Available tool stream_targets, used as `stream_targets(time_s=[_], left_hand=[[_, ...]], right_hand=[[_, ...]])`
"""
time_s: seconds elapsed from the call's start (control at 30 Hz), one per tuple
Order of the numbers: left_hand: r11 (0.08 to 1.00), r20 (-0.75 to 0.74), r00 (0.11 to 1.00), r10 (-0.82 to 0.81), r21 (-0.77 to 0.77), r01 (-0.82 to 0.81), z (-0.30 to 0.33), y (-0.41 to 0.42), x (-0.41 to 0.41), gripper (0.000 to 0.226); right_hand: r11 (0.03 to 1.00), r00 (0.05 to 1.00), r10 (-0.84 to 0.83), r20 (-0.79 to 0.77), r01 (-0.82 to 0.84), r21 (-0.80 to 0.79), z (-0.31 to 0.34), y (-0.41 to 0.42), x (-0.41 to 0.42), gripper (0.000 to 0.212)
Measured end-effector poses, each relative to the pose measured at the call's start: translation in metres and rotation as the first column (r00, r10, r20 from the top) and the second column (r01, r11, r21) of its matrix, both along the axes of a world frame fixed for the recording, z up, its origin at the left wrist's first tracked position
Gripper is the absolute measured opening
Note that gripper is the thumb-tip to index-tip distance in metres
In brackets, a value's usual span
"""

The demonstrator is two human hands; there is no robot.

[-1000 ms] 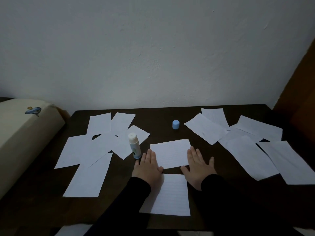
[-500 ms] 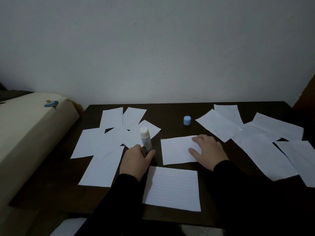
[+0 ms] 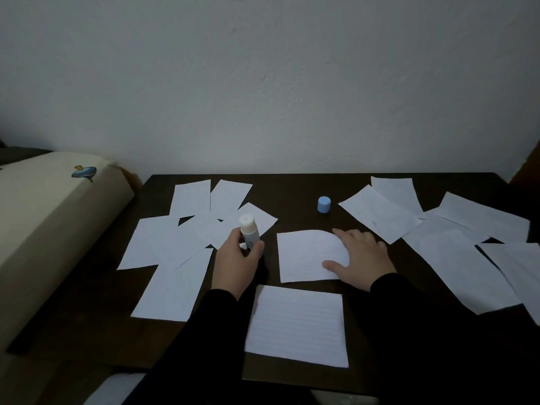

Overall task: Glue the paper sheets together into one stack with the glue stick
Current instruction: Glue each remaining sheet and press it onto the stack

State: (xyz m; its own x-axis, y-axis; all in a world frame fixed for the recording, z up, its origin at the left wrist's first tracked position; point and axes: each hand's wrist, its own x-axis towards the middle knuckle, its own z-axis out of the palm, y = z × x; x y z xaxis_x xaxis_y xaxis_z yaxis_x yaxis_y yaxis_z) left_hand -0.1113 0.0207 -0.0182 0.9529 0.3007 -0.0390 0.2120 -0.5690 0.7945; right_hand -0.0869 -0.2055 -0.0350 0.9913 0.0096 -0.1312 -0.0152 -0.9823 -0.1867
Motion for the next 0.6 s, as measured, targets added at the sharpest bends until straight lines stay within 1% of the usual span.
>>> stream_targets(time_s=[0.07,0.13,0.2,0.3,0.4,0.5,0.53,0.57,0.6], left_hand=[[1.000,0.009,1.000,0.015,0.005,-0.015,0.002,0.000,0.002,0.047],[1.000,0.032,0.999,0.021,0.021,-0.022,0.005,0.001,0.002,0.049],[1.000,0.059,0.998,0.023,0.019,-0.024,0.008,0.003,0.000,0.049],[1.000,0.096,0.995,0.024,0.018,-0.026,0.014,0.007,-0.006,0.048],[0.999,0.114,0.993,0.038,0.011,-0.039,0.019,0.012,-0.012,0.047],[0.999,0.125,0.991,0.036,0.016,-0.039,0.022,0.019,-0.019,0.044],[0.999,0.128,0.991,0.033,0.017,-0.036,0.023,0.022,-0.021,0.043],[0.999,0.125,0.992,0.032,0.016,-0.034,0.024,0.023,-0.024,0.044],[0.999,0.117,0.993,0.034,0.016,-0.037,0.026,0.024,-0.026,0.046]], right_hand=[[0.994,1.000,-0.024,0.020,0.022,0.103,0.001,0.003,-0.002,0.073],[0.963,0.996,-0.075,0.041,0.061,0.262,0.005,0.006,-0.006,0.065],[0.899,0.990,-0.121,0.071,0.079,0.430,0.011,0.008,-0.011,0.054],[0.758,0.985,-0.140,0.103,0.040,0.651,0.022,0.010,-0.022,0.043],[0.655,0.996,-0.083,0.041,0.023,0.755,0.033,0.014,-0.036,0.039],[0.511,0.996,-0.014,-0.083,0.078,0.856,0.038,0.017,-0.048,0.036],[0.498,0.993,0.020,-0.113,0.088,0.863,0.037,0.018,-0.052,0.036],[0.525,0.990,0.051,-0.132,0.086,0.847,0.035,0.019,-0.056,0.036],[0.577,0.987,0.072,-0.144,0.077,0.813,0.031,0.020,-0.059,0.037]])
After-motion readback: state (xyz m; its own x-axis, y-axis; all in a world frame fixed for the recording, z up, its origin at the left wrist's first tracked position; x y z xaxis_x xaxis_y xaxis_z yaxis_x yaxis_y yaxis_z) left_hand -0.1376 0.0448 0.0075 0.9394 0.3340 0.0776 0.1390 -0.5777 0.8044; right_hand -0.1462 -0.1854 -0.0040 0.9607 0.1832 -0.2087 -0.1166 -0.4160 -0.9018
